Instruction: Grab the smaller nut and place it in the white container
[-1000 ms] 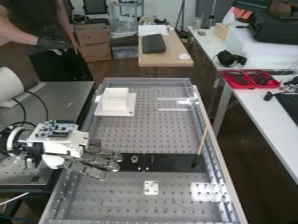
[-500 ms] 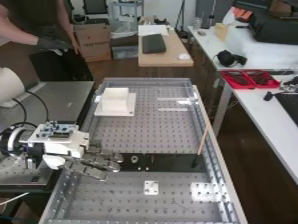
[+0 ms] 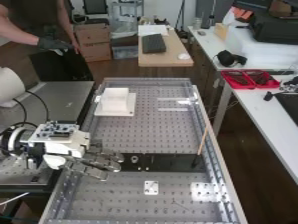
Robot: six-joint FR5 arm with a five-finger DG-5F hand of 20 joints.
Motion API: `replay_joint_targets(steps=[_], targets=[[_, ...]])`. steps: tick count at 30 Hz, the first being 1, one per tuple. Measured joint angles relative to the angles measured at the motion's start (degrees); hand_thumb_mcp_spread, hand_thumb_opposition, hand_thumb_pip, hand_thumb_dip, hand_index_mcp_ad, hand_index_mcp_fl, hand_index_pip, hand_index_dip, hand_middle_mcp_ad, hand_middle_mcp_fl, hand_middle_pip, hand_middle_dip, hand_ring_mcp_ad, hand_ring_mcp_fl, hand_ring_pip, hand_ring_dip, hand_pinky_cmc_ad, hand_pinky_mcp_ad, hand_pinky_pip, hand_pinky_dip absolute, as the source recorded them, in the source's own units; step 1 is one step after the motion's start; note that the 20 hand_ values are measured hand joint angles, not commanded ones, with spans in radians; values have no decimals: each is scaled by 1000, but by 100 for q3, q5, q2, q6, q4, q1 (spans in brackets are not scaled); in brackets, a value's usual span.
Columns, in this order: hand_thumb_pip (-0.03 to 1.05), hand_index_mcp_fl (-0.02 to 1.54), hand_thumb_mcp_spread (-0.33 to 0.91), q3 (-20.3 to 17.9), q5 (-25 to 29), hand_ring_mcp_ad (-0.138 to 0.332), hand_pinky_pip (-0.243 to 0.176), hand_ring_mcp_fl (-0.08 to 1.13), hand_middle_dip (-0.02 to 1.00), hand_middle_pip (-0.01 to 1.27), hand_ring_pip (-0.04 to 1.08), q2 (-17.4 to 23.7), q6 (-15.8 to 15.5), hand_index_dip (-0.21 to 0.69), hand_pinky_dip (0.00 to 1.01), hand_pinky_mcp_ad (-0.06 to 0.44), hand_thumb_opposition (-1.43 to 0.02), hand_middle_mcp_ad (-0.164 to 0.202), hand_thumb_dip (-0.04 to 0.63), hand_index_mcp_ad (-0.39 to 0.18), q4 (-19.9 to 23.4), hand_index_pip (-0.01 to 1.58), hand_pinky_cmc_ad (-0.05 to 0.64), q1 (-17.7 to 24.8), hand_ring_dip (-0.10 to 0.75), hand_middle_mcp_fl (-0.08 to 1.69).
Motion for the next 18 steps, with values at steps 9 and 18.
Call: replay_joint_targets(steps=[9, 18], targets=[[761, -12, 414, 29, -35, 127, -47, 0, 239, 138, 94, -23, -4, 260, 178, 183, -843, 35, 253, -113, -8, 1525, 295, -3, 89, 17], [757, 9, 417, 18, -38, 127, -47, 0, 239, 138, 94, 20, 20, 257, 178, 180, -843, 35, 253, -113, -20, 1541, 295, -9, 89, 17]])
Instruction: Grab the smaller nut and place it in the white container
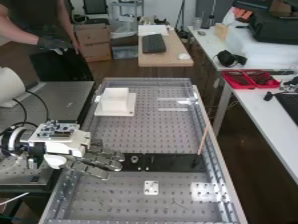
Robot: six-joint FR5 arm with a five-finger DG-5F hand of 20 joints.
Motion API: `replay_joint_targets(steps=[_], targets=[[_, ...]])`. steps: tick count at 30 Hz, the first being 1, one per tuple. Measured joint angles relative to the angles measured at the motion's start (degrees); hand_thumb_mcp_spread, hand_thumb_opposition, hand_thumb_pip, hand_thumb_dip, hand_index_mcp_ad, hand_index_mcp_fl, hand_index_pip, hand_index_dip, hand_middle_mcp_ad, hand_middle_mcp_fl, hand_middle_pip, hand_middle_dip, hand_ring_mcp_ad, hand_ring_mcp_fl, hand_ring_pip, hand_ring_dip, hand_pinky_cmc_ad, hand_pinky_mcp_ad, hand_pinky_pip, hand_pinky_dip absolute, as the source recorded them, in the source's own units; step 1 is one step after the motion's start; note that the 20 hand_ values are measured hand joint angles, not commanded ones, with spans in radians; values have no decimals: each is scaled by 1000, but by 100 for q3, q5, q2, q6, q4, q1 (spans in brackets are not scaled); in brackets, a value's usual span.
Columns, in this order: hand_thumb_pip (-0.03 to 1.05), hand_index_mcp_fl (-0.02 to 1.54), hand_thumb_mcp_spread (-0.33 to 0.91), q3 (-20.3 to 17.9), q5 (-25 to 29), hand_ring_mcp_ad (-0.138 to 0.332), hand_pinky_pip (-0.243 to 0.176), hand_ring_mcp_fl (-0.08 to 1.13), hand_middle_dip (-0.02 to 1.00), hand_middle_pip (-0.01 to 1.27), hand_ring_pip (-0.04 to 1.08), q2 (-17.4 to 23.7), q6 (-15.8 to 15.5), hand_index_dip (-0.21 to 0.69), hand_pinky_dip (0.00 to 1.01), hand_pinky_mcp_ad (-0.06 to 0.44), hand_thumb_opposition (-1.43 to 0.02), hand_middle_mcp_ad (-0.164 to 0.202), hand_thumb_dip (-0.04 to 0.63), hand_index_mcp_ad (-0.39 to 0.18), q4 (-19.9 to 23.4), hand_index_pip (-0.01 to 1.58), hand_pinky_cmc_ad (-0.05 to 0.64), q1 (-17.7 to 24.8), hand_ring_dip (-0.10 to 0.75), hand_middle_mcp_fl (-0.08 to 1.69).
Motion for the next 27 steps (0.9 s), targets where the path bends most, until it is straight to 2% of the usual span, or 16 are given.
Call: replay_joint_targets(steps=[27], targets=[[770, 37, 417, -3, 46, 129, -47, 0, 239, 138, 94, -45, 5, 241, 178, 183, -845, 35, 253, -113, 12, 1552, 295, -20, 89, 16]])
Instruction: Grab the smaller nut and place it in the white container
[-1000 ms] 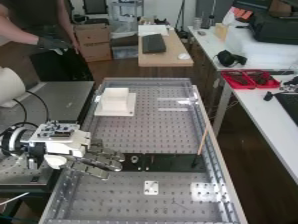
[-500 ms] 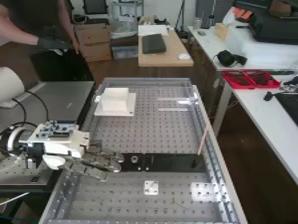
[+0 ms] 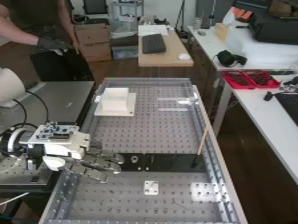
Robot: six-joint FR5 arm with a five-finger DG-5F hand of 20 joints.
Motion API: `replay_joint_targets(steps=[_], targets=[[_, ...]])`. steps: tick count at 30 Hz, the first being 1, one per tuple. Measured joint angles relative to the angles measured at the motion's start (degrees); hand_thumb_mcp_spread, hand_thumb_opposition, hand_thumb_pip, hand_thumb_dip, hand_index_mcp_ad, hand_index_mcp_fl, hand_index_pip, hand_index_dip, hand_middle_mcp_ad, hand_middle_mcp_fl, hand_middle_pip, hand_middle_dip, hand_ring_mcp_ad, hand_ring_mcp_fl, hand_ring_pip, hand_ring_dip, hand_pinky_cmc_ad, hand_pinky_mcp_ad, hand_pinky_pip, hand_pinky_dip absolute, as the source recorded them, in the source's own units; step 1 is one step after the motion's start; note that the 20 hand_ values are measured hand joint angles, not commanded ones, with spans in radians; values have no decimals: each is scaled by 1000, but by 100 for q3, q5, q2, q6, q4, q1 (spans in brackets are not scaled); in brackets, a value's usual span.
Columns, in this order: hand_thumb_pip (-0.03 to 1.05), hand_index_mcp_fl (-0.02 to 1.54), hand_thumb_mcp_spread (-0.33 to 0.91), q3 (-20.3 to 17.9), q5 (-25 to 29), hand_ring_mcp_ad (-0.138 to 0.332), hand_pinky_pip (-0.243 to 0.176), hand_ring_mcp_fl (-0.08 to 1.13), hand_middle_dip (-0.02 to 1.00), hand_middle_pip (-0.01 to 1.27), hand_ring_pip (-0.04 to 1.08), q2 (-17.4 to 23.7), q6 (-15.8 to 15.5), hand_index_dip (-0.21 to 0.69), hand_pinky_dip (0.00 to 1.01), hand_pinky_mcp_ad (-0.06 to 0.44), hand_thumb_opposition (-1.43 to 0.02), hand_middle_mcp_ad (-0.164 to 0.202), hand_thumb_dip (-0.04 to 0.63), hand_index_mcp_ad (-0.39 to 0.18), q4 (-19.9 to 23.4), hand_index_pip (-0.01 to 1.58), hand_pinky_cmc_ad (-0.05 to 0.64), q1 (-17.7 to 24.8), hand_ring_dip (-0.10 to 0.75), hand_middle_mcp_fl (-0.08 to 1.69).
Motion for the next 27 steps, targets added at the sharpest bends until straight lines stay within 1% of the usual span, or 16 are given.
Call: replay_joint_targets(steps=[5, 10, 17, 21, 27], targets=[[763, 63, 417, -1, 7, 129, -47, 0, 239, 134, 94, 25, 5, 241, 178, 183, -845, 35, 253, -115, -14, 1552, 298, 10, 89, 24], [766, 61, 417, 2, 8, 129, -47, 0, 239, 134, 94, 34, 14, 241, 178, 183, -845, 35, 253, -108, -56, 1552, 298, 13, 89, 24], [766, 63, 417, 5, 15, 129, -47, 0, 239, 134, 94, 34, 19, 241, 178, 180, -845, 35, 253, -115, -45, 1552, 295, 18, 89, 24], [763, 96, 414, 0, 15, 129, -47, 0, 239, 138, 93, 33, 30, 227, 178, 183, -845, 35, 253, -99, -29, 1552, 295, 13, 89, 40], [757, 112, 412, 13, 9, 129, -47, 0, 239, 134, 93, 20, 20, 227, 178, 180, -831, 35, 253, -99, -43, 1545, 295, 1, 89, 42]])
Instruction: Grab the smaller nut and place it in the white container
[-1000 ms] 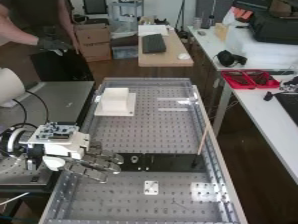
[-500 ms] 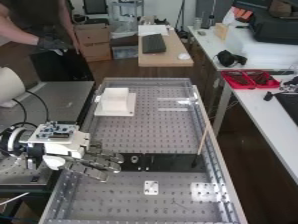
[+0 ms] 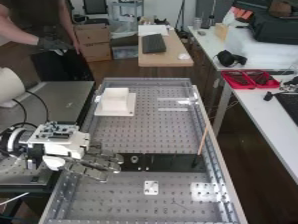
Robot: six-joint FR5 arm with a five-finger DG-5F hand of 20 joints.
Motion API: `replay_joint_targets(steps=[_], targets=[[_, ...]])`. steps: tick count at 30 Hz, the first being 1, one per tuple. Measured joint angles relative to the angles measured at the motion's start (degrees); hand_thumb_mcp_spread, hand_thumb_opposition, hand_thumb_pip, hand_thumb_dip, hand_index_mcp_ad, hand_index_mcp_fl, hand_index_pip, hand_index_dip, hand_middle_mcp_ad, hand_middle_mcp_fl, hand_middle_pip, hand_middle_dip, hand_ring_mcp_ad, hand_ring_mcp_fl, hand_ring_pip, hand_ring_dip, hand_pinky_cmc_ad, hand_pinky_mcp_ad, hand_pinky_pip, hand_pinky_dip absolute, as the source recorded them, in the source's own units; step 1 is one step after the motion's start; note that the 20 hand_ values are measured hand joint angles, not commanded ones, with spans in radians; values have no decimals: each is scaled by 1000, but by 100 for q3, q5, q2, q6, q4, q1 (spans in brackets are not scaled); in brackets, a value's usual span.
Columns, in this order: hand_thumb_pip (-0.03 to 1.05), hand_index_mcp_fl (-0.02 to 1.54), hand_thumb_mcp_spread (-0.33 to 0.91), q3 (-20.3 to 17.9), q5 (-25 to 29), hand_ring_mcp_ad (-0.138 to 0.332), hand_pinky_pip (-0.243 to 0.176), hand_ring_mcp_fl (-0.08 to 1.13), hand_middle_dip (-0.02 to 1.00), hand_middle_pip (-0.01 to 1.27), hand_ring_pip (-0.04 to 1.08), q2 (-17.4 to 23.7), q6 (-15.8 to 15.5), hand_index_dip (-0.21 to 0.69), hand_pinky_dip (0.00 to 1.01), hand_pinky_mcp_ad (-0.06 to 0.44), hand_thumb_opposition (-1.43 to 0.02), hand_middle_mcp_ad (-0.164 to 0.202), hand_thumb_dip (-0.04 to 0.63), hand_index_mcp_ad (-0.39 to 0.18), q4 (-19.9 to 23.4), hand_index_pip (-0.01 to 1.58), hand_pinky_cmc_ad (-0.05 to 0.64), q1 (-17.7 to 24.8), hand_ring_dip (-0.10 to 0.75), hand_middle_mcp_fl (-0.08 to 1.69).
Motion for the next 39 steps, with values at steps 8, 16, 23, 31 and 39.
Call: replay_joint_targets(steps=[8, 16, 23, 31, 39], targets=[[738, 161, 412, 11, 7, 129, -47, 0, 239, 134, 93, -10, 10, 218, 178, 183, -834, 35, 251, -98, 17, 1541, 298, 10, 89, 38], [700, 213, 414, 39, 6, 129, -44, 0, 239, 138, 93, 83, 9, 218, 178, 183, -833, 35, 251, -98, -16, 1541, 298, 37, 89, 56], [700, 215, 410, 86, 26, 129, -44, 0, 239, 134, 93, 217, 15, 218, 178, 180, -833, 35, 253, -98, -89, 1541, 298, 93, 89, 56], [700, 216, 414, 164, 2, 129, -47, 0, 239, 138, 96, 537, -27, 218, 178, 183, -836, 35, 253, -98, -474, 1541, 298, 275, 89, 56], [700, 216, 414, 301, -19, 126, -44, 0, 239, 138, 93, 849, -115, 218, 178, 180, -836, 33, 253, -98, -1022, 1522, 298, 814, 89, 82]])
